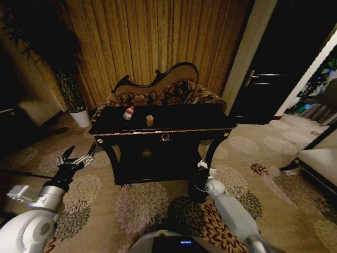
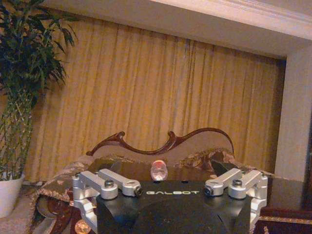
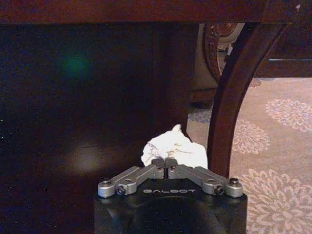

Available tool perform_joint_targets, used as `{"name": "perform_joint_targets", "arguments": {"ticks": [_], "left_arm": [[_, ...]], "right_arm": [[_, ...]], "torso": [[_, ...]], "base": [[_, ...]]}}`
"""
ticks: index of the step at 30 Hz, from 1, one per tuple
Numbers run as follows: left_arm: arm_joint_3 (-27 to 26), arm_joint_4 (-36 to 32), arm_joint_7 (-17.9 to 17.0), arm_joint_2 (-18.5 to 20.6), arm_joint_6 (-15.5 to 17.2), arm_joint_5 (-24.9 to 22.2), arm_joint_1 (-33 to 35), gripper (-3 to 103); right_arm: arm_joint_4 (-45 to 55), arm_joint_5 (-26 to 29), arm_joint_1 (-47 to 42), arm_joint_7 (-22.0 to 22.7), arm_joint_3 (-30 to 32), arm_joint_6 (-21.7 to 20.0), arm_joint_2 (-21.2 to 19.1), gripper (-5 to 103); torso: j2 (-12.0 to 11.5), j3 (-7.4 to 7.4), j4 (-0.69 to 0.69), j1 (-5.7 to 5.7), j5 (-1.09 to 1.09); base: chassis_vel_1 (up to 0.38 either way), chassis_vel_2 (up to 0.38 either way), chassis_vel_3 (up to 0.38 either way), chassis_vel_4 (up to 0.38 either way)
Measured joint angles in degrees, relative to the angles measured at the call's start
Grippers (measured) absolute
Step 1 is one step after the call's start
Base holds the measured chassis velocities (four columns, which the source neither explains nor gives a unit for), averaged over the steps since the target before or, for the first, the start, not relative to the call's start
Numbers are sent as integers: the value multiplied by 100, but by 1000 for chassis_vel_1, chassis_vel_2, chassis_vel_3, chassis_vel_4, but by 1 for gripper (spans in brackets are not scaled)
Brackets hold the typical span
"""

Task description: Move to the front of the table and place the trash on the table into the trash bin.

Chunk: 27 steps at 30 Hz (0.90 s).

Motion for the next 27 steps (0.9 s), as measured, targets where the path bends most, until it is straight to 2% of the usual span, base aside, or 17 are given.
{"name": "perform_joint_targets", "arguments": {"ticks": [6,18,27], "left_arm": [[-5,26,22,0,-16,-2,-3,100],[-37,76,92,20,-113,-13,24,100],[-50,97,142,28,-137,-17,54,100]], "right_arm": [[-527,-286,188,0,91,7,87,0],[-981,-729,256,5,292,11,70,0],[-1347,-779,409,-28,426,11,92,0]], "torso": [[0,0,0,0,1],[0,0,-1,0,0],[0,0,0,0,1]], "base": [[0,0,0,0],[0,0,0,0],[0,0,0,0]]}}
